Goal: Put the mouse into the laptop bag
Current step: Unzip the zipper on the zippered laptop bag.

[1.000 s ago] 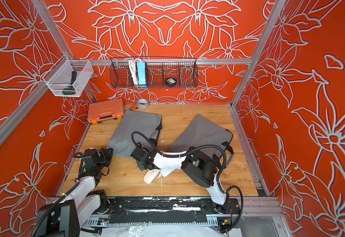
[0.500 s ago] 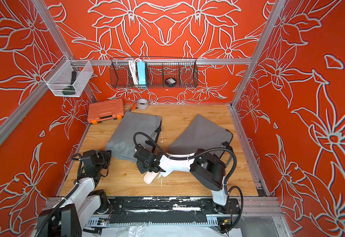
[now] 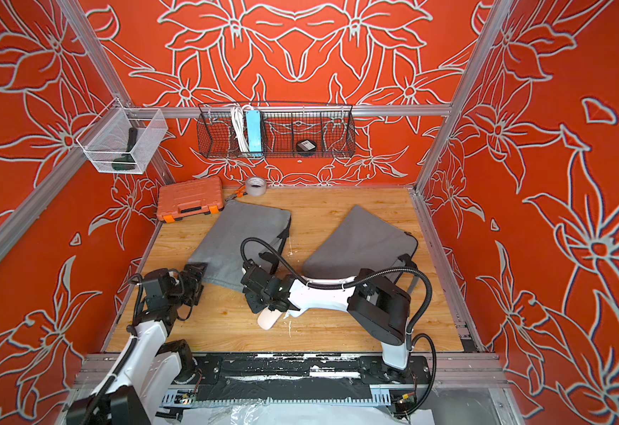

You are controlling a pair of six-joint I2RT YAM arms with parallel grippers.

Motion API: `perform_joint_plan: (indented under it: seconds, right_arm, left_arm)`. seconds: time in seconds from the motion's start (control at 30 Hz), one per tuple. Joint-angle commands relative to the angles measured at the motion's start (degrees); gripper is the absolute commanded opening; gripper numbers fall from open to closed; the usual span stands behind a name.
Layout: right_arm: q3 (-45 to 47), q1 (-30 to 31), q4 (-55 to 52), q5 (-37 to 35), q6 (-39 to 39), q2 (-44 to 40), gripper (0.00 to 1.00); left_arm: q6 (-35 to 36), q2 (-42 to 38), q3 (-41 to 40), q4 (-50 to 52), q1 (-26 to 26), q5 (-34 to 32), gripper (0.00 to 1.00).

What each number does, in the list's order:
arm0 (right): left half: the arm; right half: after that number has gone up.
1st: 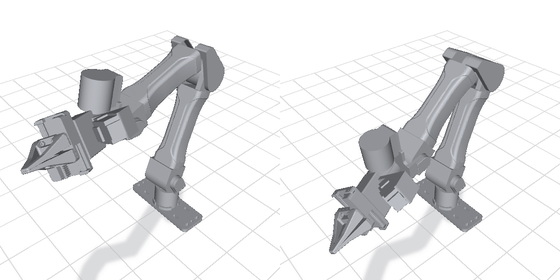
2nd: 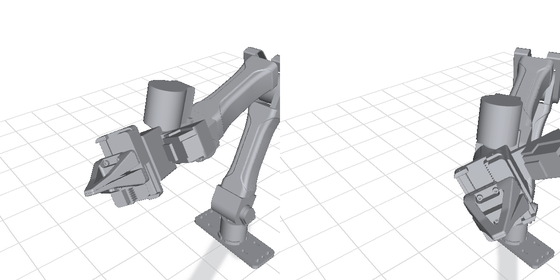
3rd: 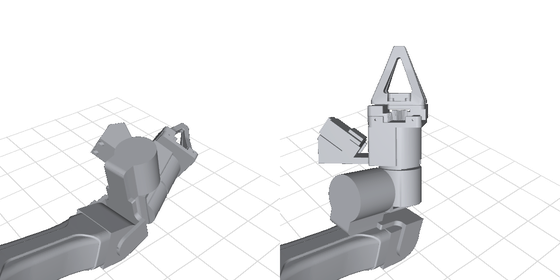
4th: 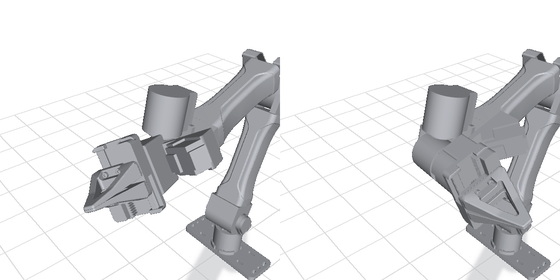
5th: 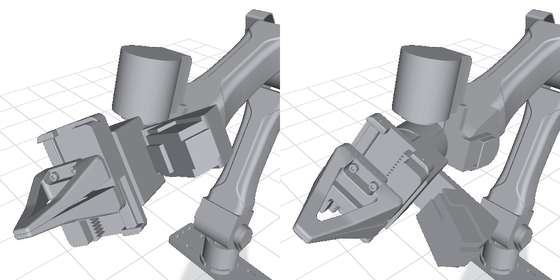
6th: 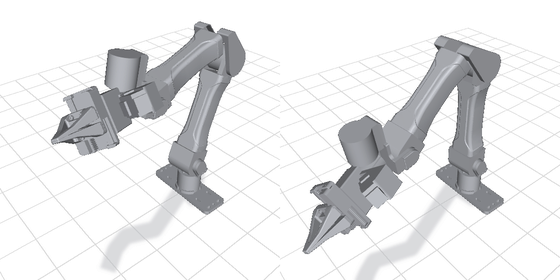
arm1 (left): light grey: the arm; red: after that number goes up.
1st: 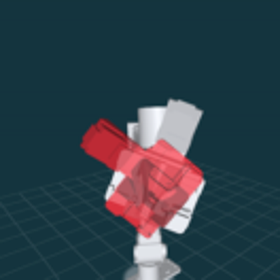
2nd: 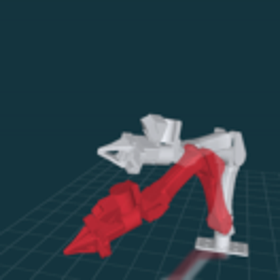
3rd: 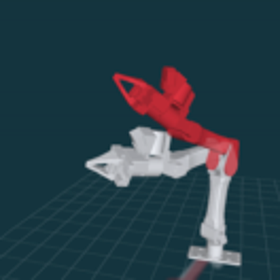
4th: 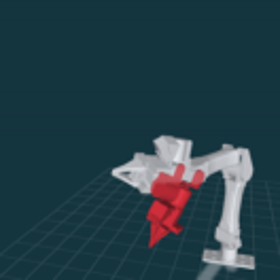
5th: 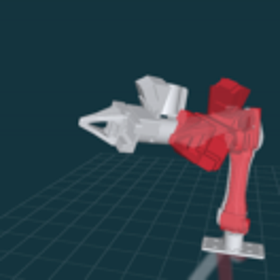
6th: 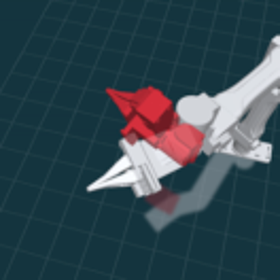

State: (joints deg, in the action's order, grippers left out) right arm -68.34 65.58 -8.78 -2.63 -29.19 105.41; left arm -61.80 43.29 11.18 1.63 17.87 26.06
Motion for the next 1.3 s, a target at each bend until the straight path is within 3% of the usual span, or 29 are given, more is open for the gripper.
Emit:
perform_joint_plan:
  seconds: [0.0,0.27,0.4,0.57,0.63,0.77,0.87,1.27]
  right_arm:
    - [1.0,-0.4,-0.4,-2.0,-0.1,-2.2,0.00]
    - [2.4,-0.6,1.5,-0.7,0.6,-2.2,0.00]
    - [2.4,-0.6,1.7,-0.4,0.6,-1.9,0.00]
    - [2.5,-0.6,2.2,0.0,0.3,-1.5,0.00]
    - [2.5,-0.5,2.2,0.5,0.5,-1.4,0.00]
    - [2.6,-0.5,2.1,0.0,1.1,-0.9,0.00]
    - [1.1,-0.4,0.8,0.1,2.2,0.8,0.00]
    - [-8.1,2.0,-1.0,3.6,4.9,7.0,0.00]
  left_arm:
    - [-2.7,-3.1,-4.0,5.8,-1.4,8.3,0.92]
    - [-11.9,-5.9,-7.9,-3.6,-13.0,6.5,0.96]
    - [-14.0,-2.2,-8.0,-9.8,-17.1,3.6,0.91]
    - [-13.8,4.8,-6.9,-16.0,-18.8,2.3,0.64]
    - [-13.2,7.4,-6.3,-16.5,-19.0,1.8,0.37]
    - [-12.1,10.0,-4.7,-17.2,-19.4,1.7,0.12]
    - [-12.3,9.6,-4.1,-17.3,-19.7,1.6,0.00]
    - [-16.6,9.3,-4.5,-18.9,-24.1,1.7,0.00]
